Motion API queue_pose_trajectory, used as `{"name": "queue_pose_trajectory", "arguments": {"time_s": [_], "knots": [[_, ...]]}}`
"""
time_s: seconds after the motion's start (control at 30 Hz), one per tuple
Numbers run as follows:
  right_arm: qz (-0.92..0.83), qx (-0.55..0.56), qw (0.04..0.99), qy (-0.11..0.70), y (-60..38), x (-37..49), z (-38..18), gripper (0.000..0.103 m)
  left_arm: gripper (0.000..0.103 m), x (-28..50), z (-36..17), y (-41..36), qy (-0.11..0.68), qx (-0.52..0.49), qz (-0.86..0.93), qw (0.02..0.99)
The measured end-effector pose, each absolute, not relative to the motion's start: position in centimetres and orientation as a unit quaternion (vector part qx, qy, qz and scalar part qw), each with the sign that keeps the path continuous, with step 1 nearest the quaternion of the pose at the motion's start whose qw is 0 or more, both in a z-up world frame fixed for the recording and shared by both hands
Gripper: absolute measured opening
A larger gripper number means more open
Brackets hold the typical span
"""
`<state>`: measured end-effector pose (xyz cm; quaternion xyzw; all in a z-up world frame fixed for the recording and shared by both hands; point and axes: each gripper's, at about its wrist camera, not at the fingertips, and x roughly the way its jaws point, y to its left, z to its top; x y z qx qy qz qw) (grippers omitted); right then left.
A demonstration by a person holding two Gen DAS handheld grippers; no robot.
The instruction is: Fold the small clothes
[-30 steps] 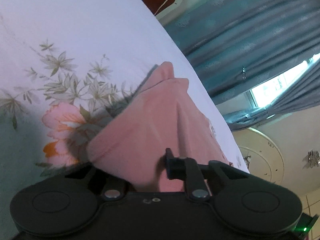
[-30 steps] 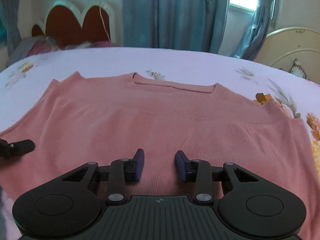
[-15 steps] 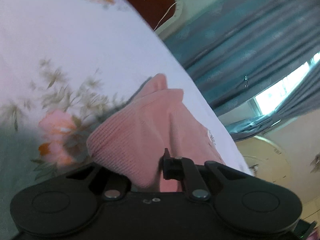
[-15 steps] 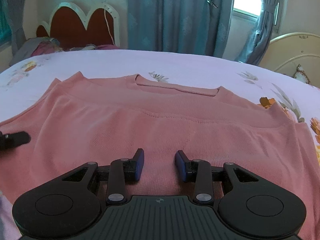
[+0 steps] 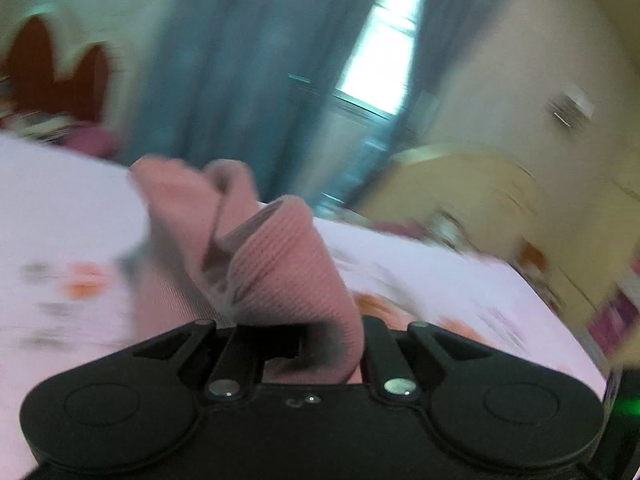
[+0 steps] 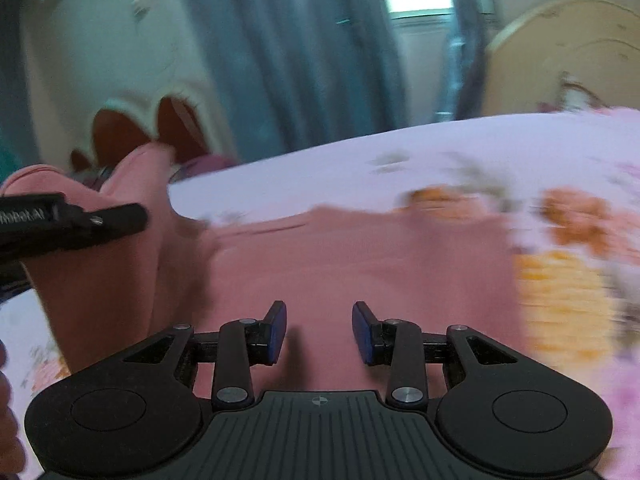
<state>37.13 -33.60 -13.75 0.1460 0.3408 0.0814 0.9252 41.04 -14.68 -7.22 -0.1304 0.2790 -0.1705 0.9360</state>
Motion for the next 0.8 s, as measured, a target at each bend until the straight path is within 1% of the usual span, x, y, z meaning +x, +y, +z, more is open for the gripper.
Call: {"name": "queue_pose_trajectory", "arguments": {"time_s": [0.1, 0.13, 0.2, 0.23, 0.27, 0.33, 0.43, 0.53, 0.67, 0.7, 0.73, 0.8], "knots": [[0.046, 0.155, 0.926, 0.342, -38.8, 35.3, -14.0, 0.036, 0.011, 40.2, -9.7, -21.3, 0.316, -0.080, -0.227, 0.918], [0.037, 0.159, 0.924, 0.345, -40.1, 35.0, -14.1, 0.036, 0.016, 39.9, -11.3, -23.3, 0.334, -0.059, -0.234, 0.911], [0.028, 0.168, 0.921, 0.350, -42.3, 34.3, -14.2, 0.036, 0.023, 39.3, -13.9, -26.0, 0.381, -0.020, -0.250, 0.890], [0.030, 0.174, 0.921, 0.348, -42.9, 33.9, -14.2, 0.036, 0.023, 38.7, -14.4, -26.6, 0.388, -0.009, -0.254, 0.886], [0.036, 0.179, 0.921, 0.343, -43.4, 33.7, -14.0, 0.036, 0.024, 37.5, -14.3, -26.7, 0.369, 0.000, -0.253, 0.894], [0.050, 0.188, 0.921, 0.337, -43.8, 33.6, -13.4, 0.036, 0.040, 36.5, -13.8, -26.4, 0.367, 0.000, -0.272, 0.889], [0.081, 0.212, 0.912, 0.342, -43.4, 34.1, -13.2, 0.036, 0.050, 35.0, -12.7, -24.6, 0.376, -0.014, -0.293, 0.879], [0.109, 0.228, 0.898, 0.360, -42.6, 34.8, -13.7, 0.036, 0.054, 33.5, -11.1, -22.2, 0.359, 0.002, -0.277, 0.892], [0.102, 0.240, 0.884, 0.388, -42.0, 34.8, -14.7, 0.038, 0.058, 33.7, -9.8, -18.5, 0.333, 0.011, -0.207, 0.920], [0.103, 0.240, 0.883, 0.391, -41.9, 34.5, -14.8, 0.040, 0.058, 34.1, -9.8, -17.7, 0.339, 0.014, -0.185, 0.923], [0.103, 0.237, 0.883, 0.392, -41.8, 34.1, -14.7, 0.046, 0.057, 34.5, -10.1, -17.1, 0.349, 0.007, -0.166, 0.922], [0.100, 0.222, 0.883, 0.401, -41.3, 33.3, -14.7, 0.046, 0.057, 35.0, -10.9, -15.1, 0.373, -0.019, -0.142, 0.917]]}}
